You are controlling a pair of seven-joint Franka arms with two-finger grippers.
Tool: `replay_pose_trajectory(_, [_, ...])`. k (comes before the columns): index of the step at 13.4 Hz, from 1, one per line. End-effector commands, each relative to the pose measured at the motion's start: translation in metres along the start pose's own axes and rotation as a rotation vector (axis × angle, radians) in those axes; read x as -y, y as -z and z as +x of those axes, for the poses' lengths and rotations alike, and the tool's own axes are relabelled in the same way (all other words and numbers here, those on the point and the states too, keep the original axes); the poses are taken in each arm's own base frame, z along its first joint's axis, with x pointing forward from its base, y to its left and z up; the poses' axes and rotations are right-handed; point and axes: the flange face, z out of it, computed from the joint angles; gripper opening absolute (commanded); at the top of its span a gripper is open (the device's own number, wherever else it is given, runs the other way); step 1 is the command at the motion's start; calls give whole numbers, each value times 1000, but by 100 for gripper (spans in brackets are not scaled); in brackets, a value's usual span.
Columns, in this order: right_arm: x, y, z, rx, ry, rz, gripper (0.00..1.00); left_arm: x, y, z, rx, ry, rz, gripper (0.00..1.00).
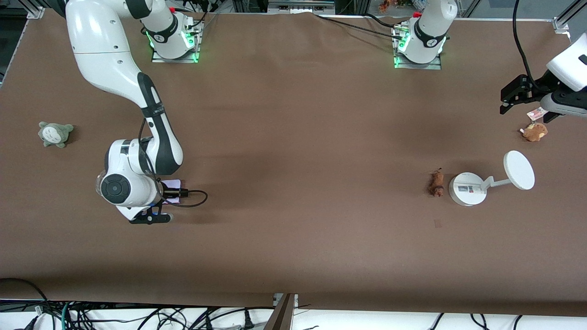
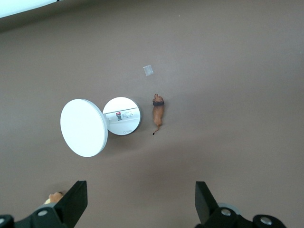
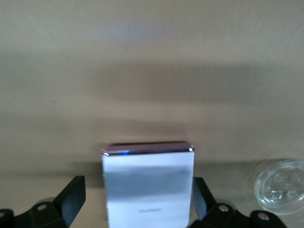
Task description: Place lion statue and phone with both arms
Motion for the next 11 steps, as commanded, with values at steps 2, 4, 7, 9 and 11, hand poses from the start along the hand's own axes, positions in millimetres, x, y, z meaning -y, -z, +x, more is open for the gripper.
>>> replay_pose_trajectory(2, [16,59,2,-78,39,7,100,0,-5,0,14,-40,-15,100])
replay_pose_trajectory(4, [15,102,-4,-106,55,-4,100,0,-2,2,10,-41,-14,100])
replay_pose_trajectory(7, [-3,175,-23,-137,48,2,100,-1,-4,0,28,-42,-19,100])
replay_pose_trajectory(9, [-31,210,-40,-106,35,1,100,-2,-4,-1,36,-41,-21,100])
replay_pose_trajectory(11, [-54,236,-59,-52,29,4,100,-2,-4,-1,38,-41,-21,100])
